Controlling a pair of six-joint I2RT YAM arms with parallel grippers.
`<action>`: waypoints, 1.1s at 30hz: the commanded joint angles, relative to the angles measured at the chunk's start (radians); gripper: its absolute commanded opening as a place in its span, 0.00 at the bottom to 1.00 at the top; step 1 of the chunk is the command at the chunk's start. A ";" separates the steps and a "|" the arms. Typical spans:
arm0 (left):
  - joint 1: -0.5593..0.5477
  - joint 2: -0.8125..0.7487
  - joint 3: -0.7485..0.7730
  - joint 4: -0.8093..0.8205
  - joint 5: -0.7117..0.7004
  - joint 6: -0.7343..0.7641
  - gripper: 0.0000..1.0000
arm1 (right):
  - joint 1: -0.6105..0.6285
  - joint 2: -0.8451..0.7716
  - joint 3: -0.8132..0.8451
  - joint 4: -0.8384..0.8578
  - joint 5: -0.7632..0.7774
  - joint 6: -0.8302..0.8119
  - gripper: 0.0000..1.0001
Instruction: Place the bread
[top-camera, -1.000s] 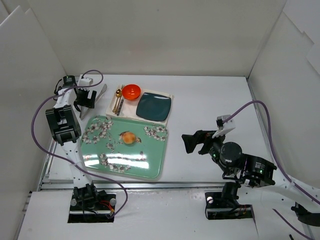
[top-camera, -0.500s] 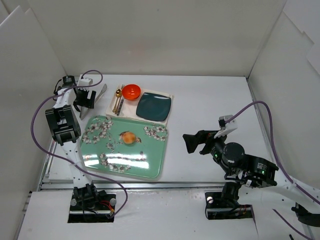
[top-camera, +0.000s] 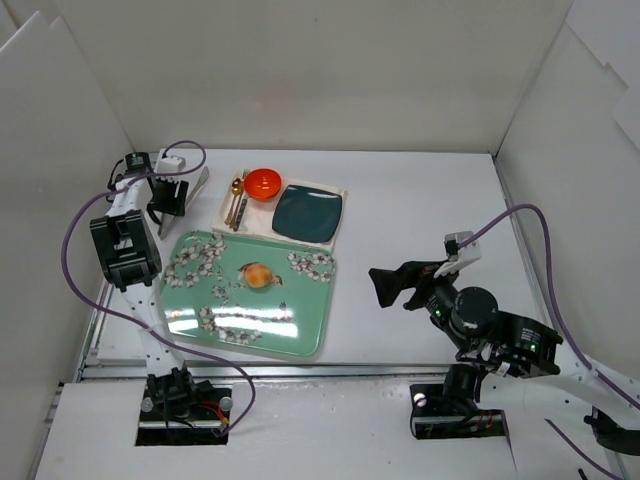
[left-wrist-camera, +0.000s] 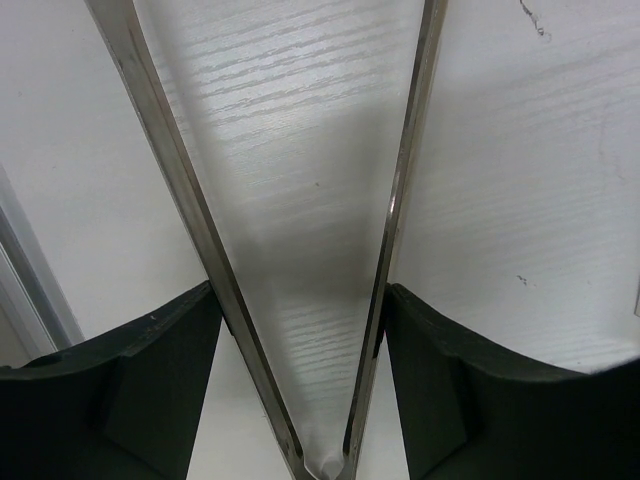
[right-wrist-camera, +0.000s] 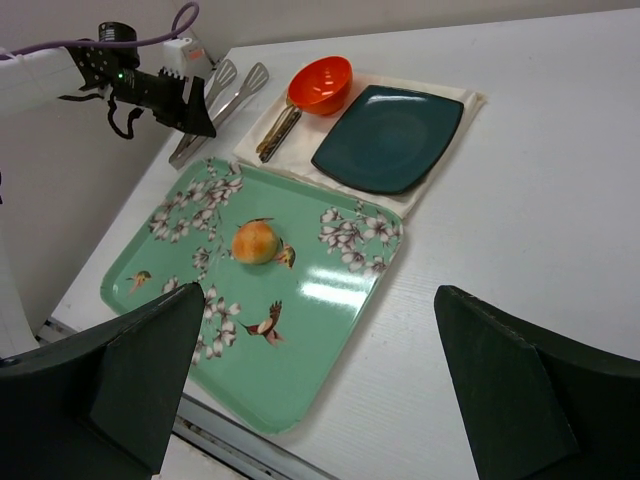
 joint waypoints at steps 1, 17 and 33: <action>0.009 -0.067 -0.038 0.018 -0.003 0.006 0.59 | 0.000 -0.006 -0.001 0.044 0.006 0.010 0.98; 0.018 -0.271 -0.070 -0.051 -0.023 -0.068 0.55 | 0.003 -0.047 -0.008 0.044 -0.029 0.015 0.97; 0.006 -0.451 -0.064 -0.094 -0.044 -0.235 0.51 | 0.004 -0.076 -0.011 0.044 -0.045 0.014 0.97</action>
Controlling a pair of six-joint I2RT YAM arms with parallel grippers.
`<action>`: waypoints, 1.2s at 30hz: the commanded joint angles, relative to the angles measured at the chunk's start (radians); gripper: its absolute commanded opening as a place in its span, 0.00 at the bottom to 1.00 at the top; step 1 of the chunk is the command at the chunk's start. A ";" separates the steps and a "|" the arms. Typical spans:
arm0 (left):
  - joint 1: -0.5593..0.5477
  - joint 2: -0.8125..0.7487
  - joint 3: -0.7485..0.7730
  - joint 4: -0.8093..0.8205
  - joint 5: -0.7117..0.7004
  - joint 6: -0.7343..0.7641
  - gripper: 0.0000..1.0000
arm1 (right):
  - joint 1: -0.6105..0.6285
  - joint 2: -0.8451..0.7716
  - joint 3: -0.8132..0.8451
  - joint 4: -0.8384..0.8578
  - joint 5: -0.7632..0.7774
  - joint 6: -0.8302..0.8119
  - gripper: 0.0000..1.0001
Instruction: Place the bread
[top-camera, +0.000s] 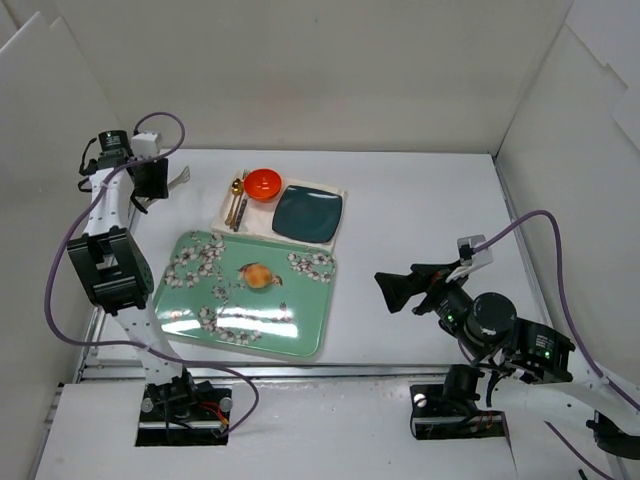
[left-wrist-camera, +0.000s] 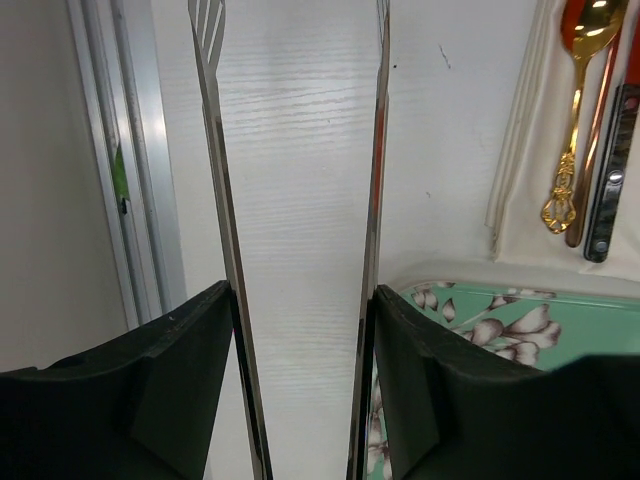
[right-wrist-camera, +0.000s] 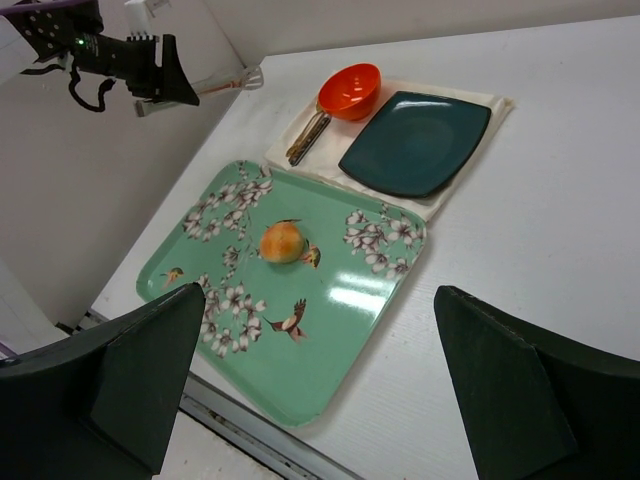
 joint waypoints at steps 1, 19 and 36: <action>-0.004 -0.139 0.007 0.029 0.010 -0.082 0.50 | 0.001 0.004 -0.002 0.048 0.014 0.008 0.97; -0.395 -0.858 -0.534 -0.053 -0.174 -0.268 0.51 | 0.004 0.045 0.008 0.047 0.078 -0.032 0.98; -0.609 -1.221 -0.816 -0.178 -0.193 -0.266 0.50 | 0.003 0.094 0.016 0.047 0.173 -0.060 0.98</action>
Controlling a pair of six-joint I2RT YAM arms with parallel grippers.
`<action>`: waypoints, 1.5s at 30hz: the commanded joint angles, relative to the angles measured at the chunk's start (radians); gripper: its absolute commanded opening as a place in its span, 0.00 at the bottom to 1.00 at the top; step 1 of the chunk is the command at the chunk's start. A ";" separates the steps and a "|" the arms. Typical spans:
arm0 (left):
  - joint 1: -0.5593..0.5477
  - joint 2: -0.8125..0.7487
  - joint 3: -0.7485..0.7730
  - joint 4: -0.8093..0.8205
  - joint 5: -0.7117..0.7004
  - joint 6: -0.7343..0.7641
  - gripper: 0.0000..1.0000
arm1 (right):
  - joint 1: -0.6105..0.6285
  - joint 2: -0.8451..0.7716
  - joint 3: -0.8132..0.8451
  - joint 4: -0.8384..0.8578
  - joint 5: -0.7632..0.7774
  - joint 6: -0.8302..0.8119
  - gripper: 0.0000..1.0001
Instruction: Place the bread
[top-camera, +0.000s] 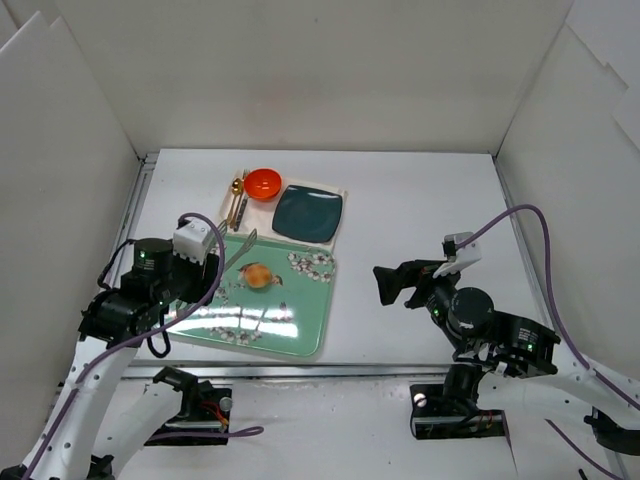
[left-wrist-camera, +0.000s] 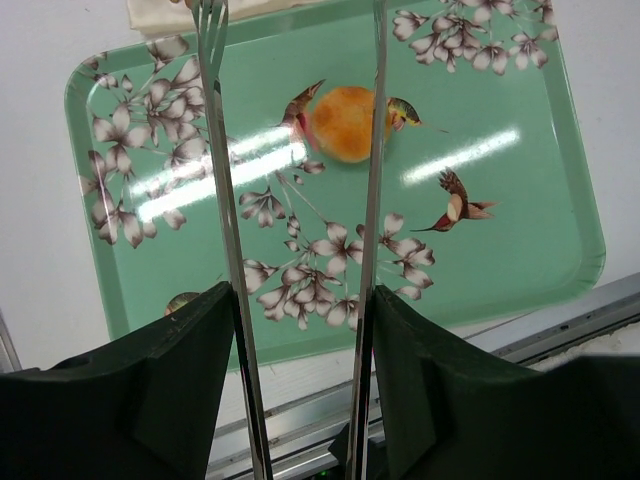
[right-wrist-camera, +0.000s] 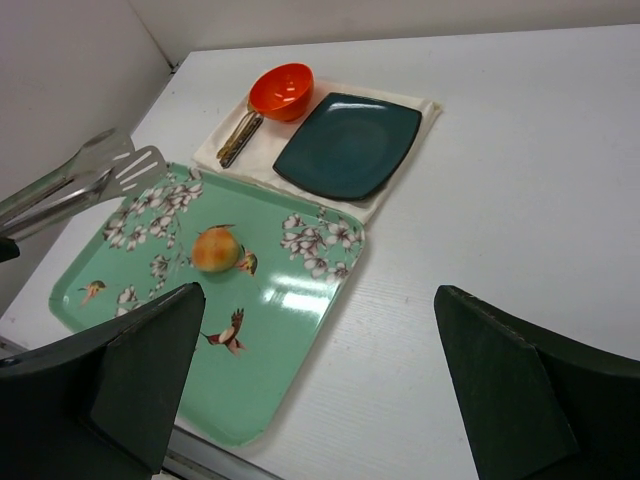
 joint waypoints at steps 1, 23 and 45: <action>-0.049 0.046 0.058 0.003 -0.053 -0.006 0.49 | 0.006 0.016 0.017 0.051 0.058 -0.007 0.98; -0.182 0.249 0.055 0.012 -0.065 0.074 0.56 | 0.003 -0.067 0.002 0.050 0.049 -0.007 0.98; -0.182 0.350 0.054 0.001 -0.104 0.063 0.60 | 0.003 -0.081 0.000 0.045 0.046 -0.007 0.98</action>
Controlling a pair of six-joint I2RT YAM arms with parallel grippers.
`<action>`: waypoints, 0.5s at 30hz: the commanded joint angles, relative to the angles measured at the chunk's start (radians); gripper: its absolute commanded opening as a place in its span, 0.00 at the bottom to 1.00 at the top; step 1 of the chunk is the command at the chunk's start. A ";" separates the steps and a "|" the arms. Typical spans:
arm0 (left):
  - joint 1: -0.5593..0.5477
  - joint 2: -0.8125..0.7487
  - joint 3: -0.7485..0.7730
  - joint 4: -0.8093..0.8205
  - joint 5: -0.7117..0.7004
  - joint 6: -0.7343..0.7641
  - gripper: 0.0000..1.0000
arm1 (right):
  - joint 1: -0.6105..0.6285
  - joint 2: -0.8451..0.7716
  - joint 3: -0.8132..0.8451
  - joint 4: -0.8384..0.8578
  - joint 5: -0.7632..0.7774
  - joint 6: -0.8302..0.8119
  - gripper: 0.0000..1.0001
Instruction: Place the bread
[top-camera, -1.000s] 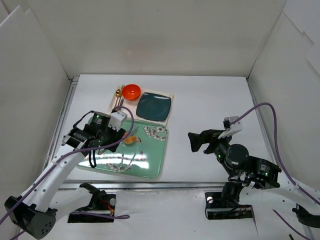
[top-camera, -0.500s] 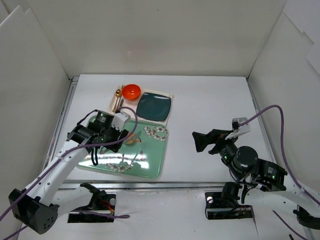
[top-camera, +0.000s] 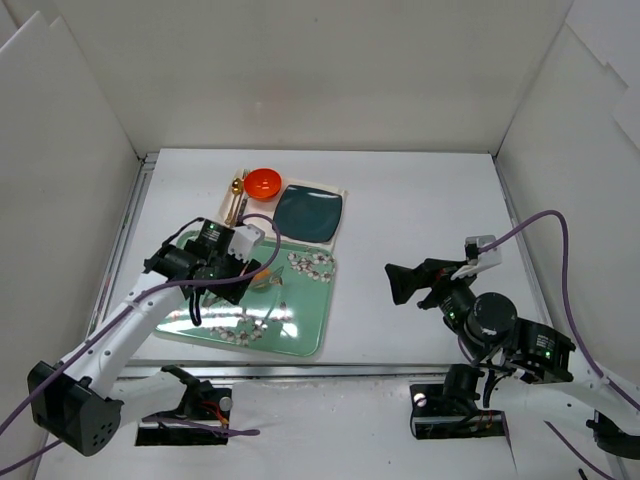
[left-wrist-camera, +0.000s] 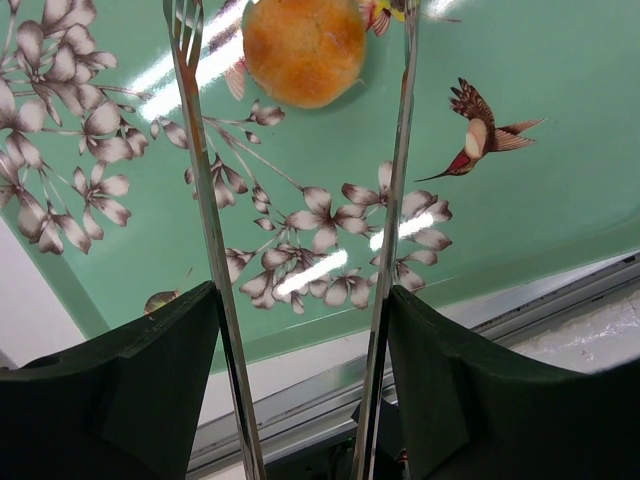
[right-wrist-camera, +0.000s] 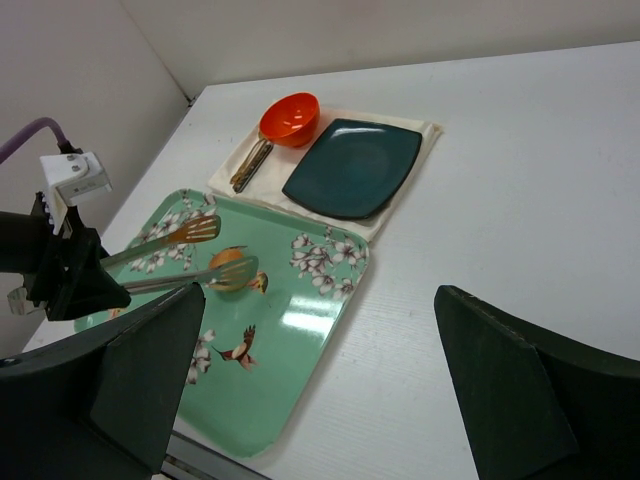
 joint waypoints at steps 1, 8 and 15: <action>-0.003 0.012 0.032 0.023 -0.029 0.001 0.61 | 0.003 0.000 0.002 0.046 0.029 -0.002 0.98; 0.028 0.049 0.035 0.035 -0.003 0.007 0.62 | 0.001 -0.017 -0.001 0.043 0.028 -0.001 0.98; 0.046 0.100 0.040 0.031 0.029 0.013 0.62 | 0.004 -0.031 -0.001 0.040 0.024 -0.001 0.98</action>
